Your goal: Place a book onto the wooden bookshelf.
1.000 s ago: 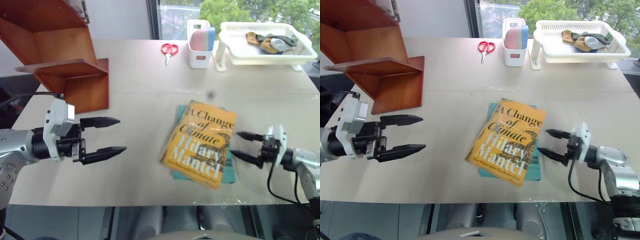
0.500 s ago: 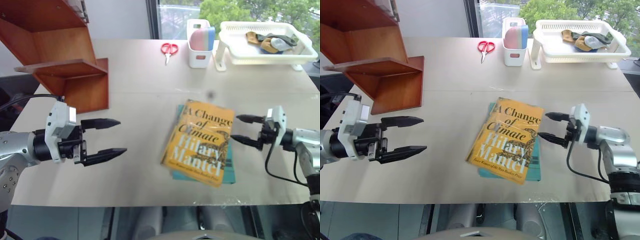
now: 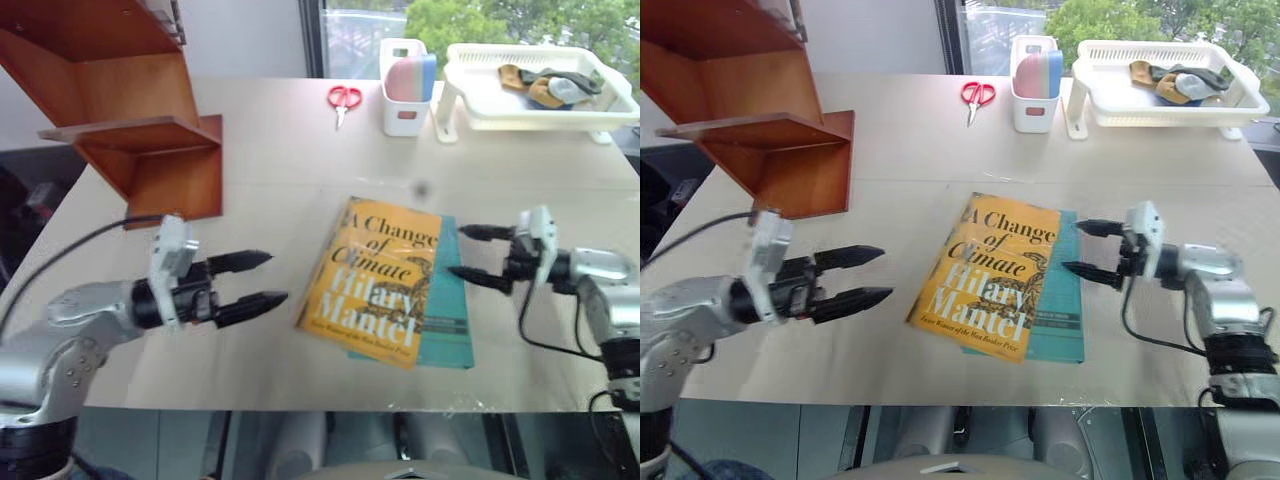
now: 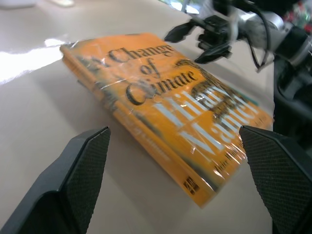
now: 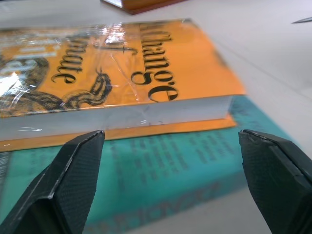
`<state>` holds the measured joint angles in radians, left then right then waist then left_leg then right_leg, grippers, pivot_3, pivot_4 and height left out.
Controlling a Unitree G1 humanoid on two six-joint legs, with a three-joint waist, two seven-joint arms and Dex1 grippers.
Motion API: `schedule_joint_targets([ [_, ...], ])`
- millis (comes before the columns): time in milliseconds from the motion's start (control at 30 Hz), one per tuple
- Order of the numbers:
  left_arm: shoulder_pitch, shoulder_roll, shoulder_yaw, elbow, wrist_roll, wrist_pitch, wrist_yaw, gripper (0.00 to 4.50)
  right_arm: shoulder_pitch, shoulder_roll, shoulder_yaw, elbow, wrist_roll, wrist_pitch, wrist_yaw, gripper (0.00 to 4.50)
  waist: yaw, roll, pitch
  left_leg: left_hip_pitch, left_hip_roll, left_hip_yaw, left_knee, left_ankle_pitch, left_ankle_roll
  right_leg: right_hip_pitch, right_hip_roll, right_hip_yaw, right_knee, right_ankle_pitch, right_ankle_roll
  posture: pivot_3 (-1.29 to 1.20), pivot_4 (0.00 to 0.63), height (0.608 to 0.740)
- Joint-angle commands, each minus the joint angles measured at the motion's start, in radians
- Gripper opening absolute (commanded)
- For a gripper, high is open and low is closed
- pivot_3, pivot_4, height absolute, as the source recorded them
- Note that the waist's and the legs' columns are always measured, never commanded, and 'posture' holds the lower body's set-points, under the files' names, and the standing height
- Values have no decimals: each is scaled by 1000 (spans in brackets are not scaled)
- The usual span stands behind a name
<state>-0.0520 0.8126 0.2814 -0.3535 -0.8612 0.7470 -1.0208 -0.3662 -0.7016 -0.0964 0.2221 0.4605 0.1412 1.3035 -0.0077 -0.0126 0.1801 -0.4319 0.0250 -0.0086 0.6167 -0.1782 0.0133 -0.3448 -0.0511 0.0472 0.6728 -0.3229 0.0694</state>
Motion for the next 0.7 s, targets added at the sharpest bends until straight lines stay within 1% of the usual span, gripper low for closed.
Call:
schedule_joint_targets([
  [33, -102, -80, -95, 113, -68, 141, 51, 4447, 90, -96, -121, -214, 191, 204, 35, 4500, 1, -1, 0, -1, 0, -1, 0, 0, 0, 0, 0, -1, 0, 0, 0, 0, 150, 740],
  [167, -201, -155, -152, 265, -70, 222, 55, 4447, 199, -161, -192, -386, 311, 342, 24, 4500, -9, -1, 0, 0, 0, -1, 1, 0, 0, 0, 1, 0, 1, 0, 0, 0, 150, 740],
  [267, -272, -194, -185, 379, -59, 268, 30, 4447, 263, -183, -243, -495, 388, 410, -1, 4500, -11, -1, 0, 1, 0, 0, 2, 0, 0, 0, 2, 1, 2, 0, 0, 0, 150, 740],
  [367, -334, -216, -204, 469, -48, 299, 3, 4447, 322, -199, -286, -582, 428, 442, -13, 4500, -6, -2, 0, 0, 0, 0, 2, 0, 0, 0, 2, 1, 3, 0, 0, 0, 150, 740],
  [467, -374, -225, -214, 528, -54, 330, -35, 4447, 374, -215, -320, -629, 432, 449, -17, 4500, -5, -2, 0, 0, 0, -1, 3, 0, 0, 0, 2, 0, 2, 0, 0, 0, 150, 740],
  [500, -381, -225, -216, 540, -53, 336, -47, 4214, 388, -220, -328, -636, 424, 445, -16, 4500, -4, -2, 0, 0, 0, -1, 3, 0, 0, 0, 2, 0, 2, 0, 0, 0, 150, 740],
  [600, -395, -226, -232, 555, -41, 352, -81, 3266, 414, -225, -347, -635, 399, 414, -14, 4500, -5, -2, 0, 0, -1, -1, 3, 0, 0, 0, 1, 0, 2, 0, 0, 0, 150, 740],
  [633, -396, -229, -235, 555, -37, 353, -83, 2731, 419, -226, -351, -632, 396, 409, -12, 4500, -5, -2, 0, 0, -1, -1, 3, 0, 0, 0, 1, 0, 2, 0, 0, 0, 150, 740],
  [667, -397, -234, -232, 554, -41, 360, -81, 2370, 422, -226, -354, -627, 394, 406, -12, 4500, -6, -2, 0, 0, -1, -1, 3, 0, 0, 0, 1, 1, 2, 0, 0, 0, 150, 740],
  [700, -399, -239, -227, 553, -45, 366, -77, 1768, 422, -226, -355, -621, 391, 403, -10, 4500, -6, -2, 0, 0, -1, -1, 3, 0, 0, 0, 1, 1, 2, 0, 0, 0, 150, 740],
])
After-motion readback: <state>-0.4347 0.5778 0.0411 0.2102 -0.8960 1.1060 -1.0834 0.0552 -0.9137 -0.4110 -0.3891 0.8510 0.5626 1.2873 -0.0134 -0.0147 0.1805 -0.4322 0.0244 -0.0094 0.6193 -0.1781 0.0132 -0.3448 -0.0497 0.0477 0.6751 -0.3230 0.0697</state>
